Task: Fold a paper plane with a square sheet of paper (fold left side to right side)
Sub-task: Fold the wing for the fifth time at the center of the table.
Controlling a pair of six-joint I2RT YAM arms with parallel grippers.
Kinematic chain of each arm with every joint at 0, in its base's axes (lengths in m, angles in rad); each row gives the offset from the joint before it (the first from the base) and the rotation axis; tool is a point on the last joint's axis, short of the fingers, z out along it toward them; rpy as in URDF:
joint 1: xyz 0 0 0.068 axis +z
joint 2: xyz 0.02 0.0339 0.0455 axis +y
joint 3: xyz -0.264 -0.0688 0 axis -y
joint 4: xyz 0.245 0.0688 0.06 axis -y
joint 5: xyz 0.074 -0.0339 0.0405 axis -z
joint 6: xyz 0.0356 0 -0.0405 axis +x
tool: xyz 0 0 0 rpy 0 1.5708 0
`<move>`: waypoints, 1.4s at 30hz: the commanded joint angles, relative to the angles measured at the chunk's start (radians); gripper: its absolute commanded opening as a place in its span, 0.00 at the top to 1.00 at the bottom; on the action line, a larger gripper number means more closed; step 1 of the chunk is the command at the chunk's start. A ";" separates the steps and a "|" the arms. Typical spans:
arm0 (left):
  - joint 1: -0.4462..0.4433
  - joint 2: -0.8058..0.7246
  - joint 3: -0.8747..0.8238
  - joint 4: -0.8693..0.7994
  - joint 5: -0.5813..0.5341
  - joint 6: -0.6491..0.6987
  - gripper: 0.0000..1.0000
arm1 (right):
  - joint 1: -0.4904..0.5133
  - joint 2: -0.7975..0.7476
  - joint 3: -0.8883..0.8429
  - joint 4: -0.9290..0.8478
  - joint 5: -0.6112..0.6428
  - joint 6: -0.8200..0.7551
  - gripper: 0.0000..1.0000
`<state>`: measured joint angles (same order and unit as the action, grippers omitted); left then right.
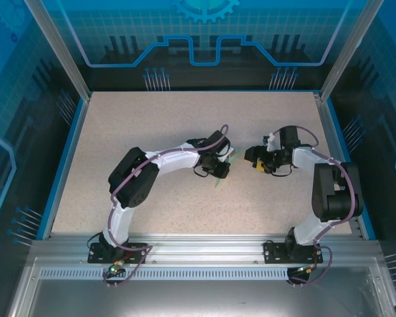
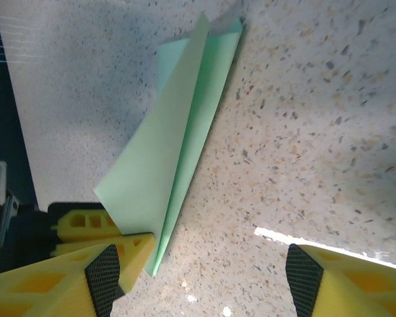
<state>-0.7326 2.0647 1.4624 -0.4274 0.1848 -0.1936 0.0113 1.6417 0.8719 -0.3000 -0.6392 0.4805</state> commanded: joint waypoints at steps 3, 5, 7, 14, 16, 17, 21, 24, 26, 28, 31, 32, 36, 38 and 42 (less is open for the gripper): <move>0.047 -0.040 -0.065 0.115 0.178 -0.060 0.89 | 0.012 -0.001 -0.046 0.075 -0.076 0.004 0.30; 0.053 -0.029 -0.071 0.126 0.195 -0.065 0.90 | 0.021 0.009 -0.056 0.103 -0.083 0.019 0.32; 0.057 -0.019 -0.072 0.135 0.216 -0.070 0.90 | 0.033 0.023 -0.061 0.129 -0.093 0.032 0.34; 0.074 0.019 -0.065 0.159 0.286 -0.084 0.90 | 0.054 0.055 -0.074 0.173 -0.084 0.053 0.37; 0.074 0.031 -0.060 0.159 0.291 -0.084 0.91 | 0.055 0.063 -0.077 0.181 -0.082 0.055 0.38; 0.074 0.037 -0.060 0.159 0.291 -0.084 0.91 | 0.055 0.065 -0.080 0.185 -0.081 0.055 0.38; 0.080 0.058 -0.053 0.169 0.307 -0.087 0.91 | 0.056 0.074 -0.082 0.191 -0.072 0.057 0.40; 0.080 0.075 -0.043 0.169 0.320 -0.087 0.91 | 0.056 0.074 -0.086 0.202 -0.064 0.058 0.41; 0.079 0.085 -0.042 0.171 0.321 -0.087 0.91 | 0.057 0.075 -0.086 0.204 -0.059 0.059 0.42; 0.083 0.090 -0.042 0.178 0.329 -0.092 0.92 | 0.058 0.079 -0.086 0.209 -0.062 0.063 0.44; 0.093 0.092 -0.053 0.208 0.353 -0.110 0.92 | 0.057 0.085 -0.088 0.217 -0.053 0.072 0.48; 0.099 0.091 -0.061 0.224 0.366 -0.119 0.93 | 0.058 0.089 -0.088 0.224 -0.052 0.078 0.51; 0.116 0.090 -0.076 0.269 0.410 -0.151 0.93 | 0.070 0.109 -0.083 0.251 -0.060 0.096 0.52; 0.120 0.090 -0.077 0.274 0.428 -0.156 0.93 | 0.081 0.115 -0.078 0.258 -0.058 0.098 0.52; 0.123 0.091 -0.069 0.276 0.441 -0.161 0.93 | 0.100 0.126 -0.072 0.304 -0.055 0.119 0.51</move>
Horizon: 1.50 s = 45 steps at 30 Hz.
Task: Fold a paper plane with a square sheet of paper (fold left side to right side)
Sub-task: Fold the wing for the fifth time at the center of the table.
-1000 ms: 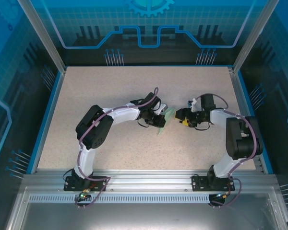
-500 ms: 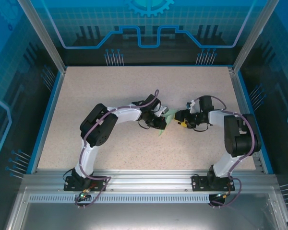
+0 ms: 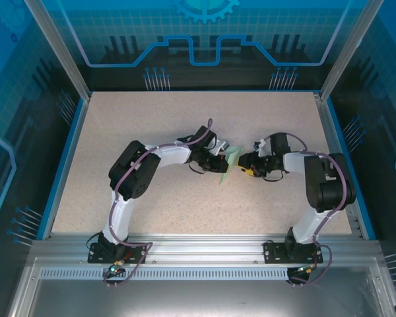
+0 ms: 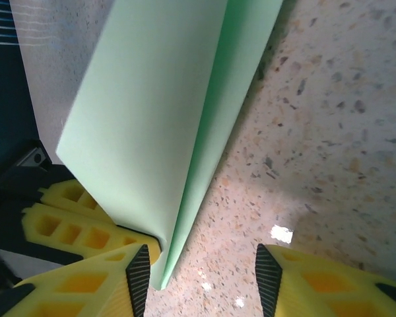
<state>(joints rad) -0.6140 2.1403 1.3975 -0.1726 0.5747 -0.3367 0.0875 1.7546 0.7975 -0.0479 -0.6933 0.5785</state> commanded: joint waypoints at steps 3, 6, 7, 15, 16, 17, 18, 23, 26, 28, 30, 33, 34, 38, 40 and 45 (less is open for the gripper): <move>0.009 0.022 -0.004 0.028 0.054 -0.029 0.93 | 0.037 0.029 0.015 0.076 0.014 0.048 0.51; 0.012 0.027 -0.007 0.042 0.064 -0.043 0.93 | 0.047 0.051 0.037 0.085 0.034 0.070 0.51; 0.014 0.030 -0.009 0.046 0.066 -0.049 0.93 | 0.049 0.060 0.045 0.086 0.043 0.075 0.52; 0.020 0.036 -0.018 0.080 0.083 -0.084 0.93 | 0.051 0.114 0.072 0.112 0.075 0.115 0.55; 0.021 0.038 -0.020 0.088 0.085 -0.092 0.93 | 0.051 0.116 0.076 0.112 0.076 0.117 0.55; 0.022 0.042 -0.021 0.093 0.086 -0.098 0.93 | 0.051 0.119 0.076 0.111 0.077 0.116 0.55; 0.022 0.045 -0.022 0.097 0.087 -0.105 0.93 | 0.052 0.122 0.077 0.110 0.081 0.116 0.54; 0.025 0.061 -0.017 0.108 0.095 -0.125 0.92 | 0.051 0.138 0.114 0.057 0.112 0.109 0.54; 0.028 0.065 -0.017 0.113 0.098 -0.134 0.91 | 0.051 0.156 0.134 -0.004 0.145 0.106 0.54; 0.029 0.068 -0.018 0.125 0.107 -0.141 0.90 | 0.052 0.168 0.145 -0.031 0.156 0.107 0.54; 0.030 0.073 -0.018 0.129 0.109 -0.144 0.89 | 0.051 0.182 0.154 -0.050 0.166 0.112 0.54; 0.031 0.073 -0.019 0.132 0.114 -0.145 0.86 | 0.052 0.195 0.165 -0.077 0.185 0.116 0.54; 0.031 0.071 -0.019 0.131 0.115 -0.145 0.84 | 0.052 0.198 0.170 -0.086 0.190 0.116 0.55; 0.035 0.058 -0.024 0.134 0.115 -0.143 0.77 | 0.055 0.213 0.181 -0.106 0.198 0.120 0.55; 0.037 0.045 -0.027 0.133 0.115 -0.144 0.70 | 0.056 0.216 0.184 -0.110 0.202 0.121 0.55; 0.049 0.005 -0.039 0.122 0.106 -0.127 0.62 | 0.056 0.218 0.186 -0.107 0.203 0.121 0.55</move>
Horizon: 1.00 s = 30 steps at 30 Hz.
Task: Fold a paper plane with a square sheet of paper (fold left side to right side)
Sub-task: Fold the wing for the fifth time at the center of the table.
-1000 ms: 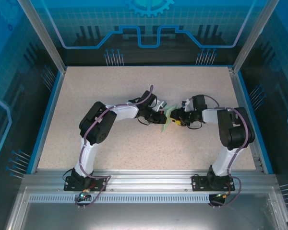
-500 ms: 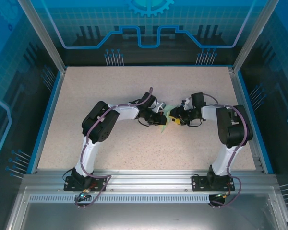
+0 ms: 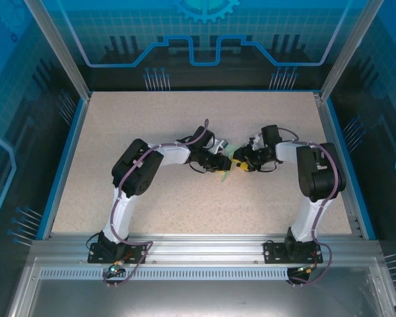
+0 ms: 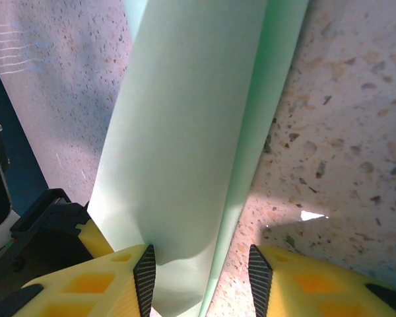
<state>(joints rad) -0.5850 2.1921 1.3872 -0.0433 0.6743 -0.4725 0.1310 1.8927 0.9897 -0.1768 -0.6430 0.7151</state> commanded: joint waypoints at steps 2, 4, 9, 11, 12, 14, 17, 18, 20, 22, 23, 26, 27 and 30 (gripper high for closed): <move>0.029 -0.063 -0.038 -0.009 0.003 0.011 0.57 | 0.013 0.081 -0.007 0.025 0.151 -0.016 0.55; 0.041 -0.080 -0.045 -0.010 0.002 0.015 0.55 | 0.013 0.079 -0.007 0.026 0.149 -0.016 0.55; 0.076 -0.095 -0.022 -0.034 0.001 0.027 0.54 | 0.014 0.077 -0.009 0.029 0.148 -0.017 0.55; 0.081 -0.083 0.012 -0.062 0.002 0.044 0.55 | 0.014 0.078 -0.010 0.032 0.146 -0.017 0.55; 0.081 -0.075 0.028 -0.075 0.002 0.051 0.56 | 0.014 0.077 -0.010 0.032 0.146 -0.017 0.55; 0.082 -0.052 0.063 -0.095 0.004 0.057 0.57 | 0.013 0.078 -0.010 0.031 0.146 -0.018 0.55; 0.084 -0.022 0.100 -0.098 0.007 0.048 0.58 | 0.015 0.080 -0.009 0.030 0.146 -0.019 0.55; 0.084 -0.014 0.111 -0.096 0.010 0.045 0.58 | 0.014 0.080 -0.008 0.029 0.146 -0.019 0.55; 0.084 0.004 0.133 -0.088 0.023 0.034 0.58 | 0.014 0.082 -0.006 0.028 0.146 -0.020 0.55; 0.083 0.018 0.153 -0.084 0.031 0.027 0.58 | 0.015 0.082 -0.006 0.027 0.146 -0.020 0.55; 0.083 0.025 0.163 -0.084 0.035 0.025 0.57 | 0.015 0.084 -0.006 0.028 0.147 -0.020 0.55; 0.083 0.048 0.189 -0.097 0.039 0.025 0.58 | 0.017 0.086 -0.006 0.028 0.144 -0.020 0.55; 0.083 0.054 0.195 -0.097 0.040 0.024 0.57 | 0.017 0.086 -0.006 0.028 0.144 -0.019 0.55; 0.083 0.066 0.203 -0.096 0.046 0.022 0.57 | 0.019 0.088 -0.005 0.027 0.146 -0.019 0.55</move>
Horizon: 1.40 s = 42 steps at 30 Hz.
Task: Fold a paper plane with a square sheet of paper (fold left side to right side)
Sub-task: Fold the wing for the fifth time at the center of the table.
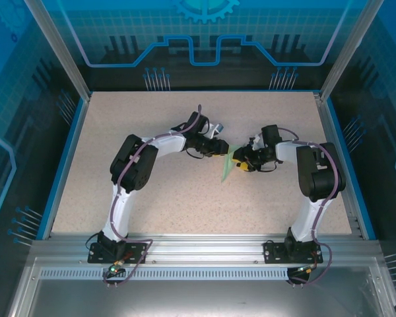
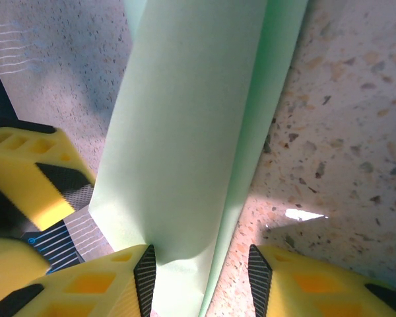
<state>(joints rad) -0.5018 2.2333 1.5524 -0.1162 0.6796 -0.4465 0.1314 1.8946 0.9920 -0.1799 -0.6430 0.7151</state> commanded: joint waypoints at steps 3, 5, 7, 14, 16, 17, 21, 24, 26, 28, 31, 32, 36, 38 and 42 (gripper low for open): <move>-0.002 0.031 0.038 -0.015 0.051 -0.008 0.57 | 0.020 0.089 -0.006 0.028 0.146 -0.020 0.55; -0.004 0.032 0.037 -0.011 0.051 -0.009 0.57 | 0.020 0.090 -0.006 0.028 0.147 -0.020 0.56; -0.005 0.035 0.038 -0.007 0.053 -0.013 0.57 | 0.020 0.091 -0.004 0.028 0.148 -0.020 0.56; -0.011 0.057 0.055 -0.007 0.060 -0.018 0.59 | 0.024 0.096 -0.003 0.025 0.148 -0.022 0.56; -0.013 0.060 0.060 -0.004 0.063 -0.020 0.59 | 0.025 0.096 -0.003 0.025 0.149 -0.022 0.56; -0.014 0.061 0.062 -0.004 0.064 -0.020 0.60 | 0.026 0.097 -0.001 0.024 0.149 -0.022 0.56; -0.018 0.068 0.073 -0.008 0.064 -0.021 0.63 | 0.028 0.097 -0.001 0.024 0.150 -0.022 0.56; -0.019 0.077 0.082 -0.012 0.066 -0.022 0.66 | 0.028 0.098 -0.001 0.023 0.150 -0.022 0.56; -0.021 0.081 0.086 -0.013 0.067 -0.022 0.67 | 0.027 0.100 -0.001 0.023 0.151 -0.022 0.56; -0.024 0.083 0.090 -0.015 0.070 -0.022 0.69 | 0.027 0.100 -0.001 0.023 0.151 -0.022 0.56; -0.023 0.087 0.096 -0.022 0.069 -0.017 0.73 | 0.028 0.098 0.000 0.023 0.150 -0.022 0.56; -0.024 0.086 0.098 -0.028 0.066 -0.014 0.74 | 0.028 0.099 0.000 0.023 0.151 -0.022 0.56; -0.023 0.088 0.107 -0.051 0.044 0.003 0.82 | 0.029 0.098 -0.001 0.022 0.151 -0.022 0.56; -0.024 0.091 0.116 -0.066 0.034 0.014 0.86 | 0.029 0.098 -0.001 0.021 0.153 -0.024 0.56; -0.023 0.104 0.141 -0.096 0.024 0.037 0.88 | 0.028 0.100 -0.002 0.016 0.152 -0.026 0.57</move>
<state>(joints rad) -0.5201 2.3062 1.6558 -0.1646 0.7113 -0.4458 0.1333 1.9011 1.0035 -0.1982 -0.6388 0.7151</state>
